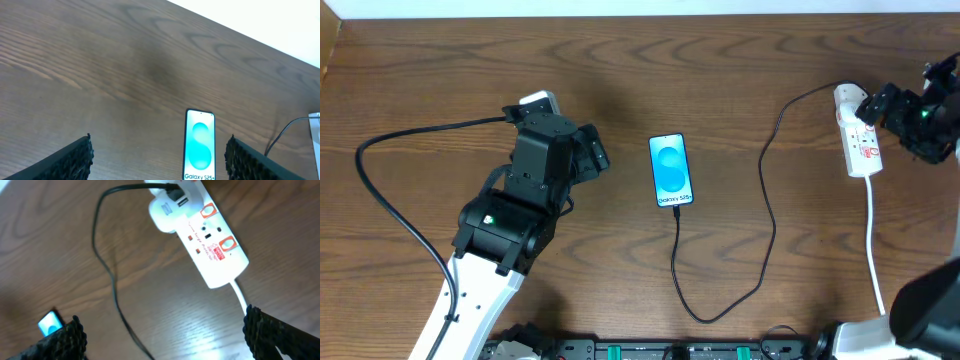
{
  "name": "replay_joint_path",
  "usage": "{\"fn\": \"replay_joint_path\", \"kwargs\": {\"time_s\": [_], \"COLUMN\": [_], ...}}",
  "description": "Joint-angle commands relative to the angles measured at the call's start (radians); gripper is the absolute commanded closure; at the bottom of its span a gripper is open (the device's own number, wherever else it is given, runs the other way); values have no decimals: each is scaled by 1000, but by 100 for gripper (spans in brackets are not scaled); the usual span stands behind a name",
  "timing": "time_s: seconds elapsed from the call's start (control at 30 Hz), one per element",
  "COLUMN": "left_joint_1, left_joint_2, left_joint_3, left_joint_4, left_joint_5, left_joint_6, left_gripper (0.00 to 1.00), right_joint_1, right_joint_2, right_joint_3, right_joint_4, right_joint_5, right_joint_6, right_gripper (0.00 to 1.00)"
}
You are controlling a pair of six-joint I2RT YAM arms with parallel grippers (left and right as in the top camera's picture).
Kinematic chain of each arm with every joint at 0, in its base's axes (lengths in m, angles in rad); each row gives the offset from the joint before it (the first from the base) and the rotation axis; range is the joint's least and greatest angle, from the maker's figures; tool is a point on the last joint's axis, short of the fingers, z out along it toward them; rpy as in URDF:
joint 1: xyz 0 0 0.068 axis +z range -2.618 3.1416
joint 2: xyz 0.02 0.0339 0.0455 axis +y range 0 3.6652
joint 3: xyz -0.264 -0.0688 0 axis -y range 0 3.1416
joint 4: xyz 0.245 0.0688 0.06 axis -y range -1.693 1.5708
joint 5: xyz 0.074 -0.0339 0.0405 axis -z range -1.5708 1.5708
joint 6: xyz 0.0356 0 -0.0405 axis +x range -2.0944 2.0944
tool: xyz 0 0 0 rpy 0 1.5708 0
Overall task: Plug charger to phone and switch on socket
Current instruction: 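Move the right gripper onto the power strip's orange switch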
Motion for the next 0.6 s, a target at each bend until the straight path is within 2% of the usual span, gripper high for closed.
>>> {"fn": "replay_joint_path", "kwargs": {"time_s": [0.0,0.07,0.1,0.23,0.43,0.57], "left_joint_1": [2,2,2,2,2,2], "left_joint_2": [5,5,5,5,5,5], "left_joint_3": [11,11,11,11,11,11], "left_joint_4": [-3,-3,-3,-3,-3,-3], "left_joint_5": [-23,-23,-24,-23,-24,-24], "left_joint_6": [14,14,14,14,14,14], "left_gripper": [16,16,16,16,16,16], "right_joint_1": [-8,-8,-8,-8,-7,-8], "right_joint_2": [47,74,87,144,239,306], "right_joint_3": [23,23,23,23,21,21], "right_joint_4": [28,45,51,73,159,239], "right_joint_5": [-3,31,55,80,-20,-65], "right_joint_6": [-23,-23,-23,-34,-179,-216], "right_gripper": [1,1,5,1,1,1]}}
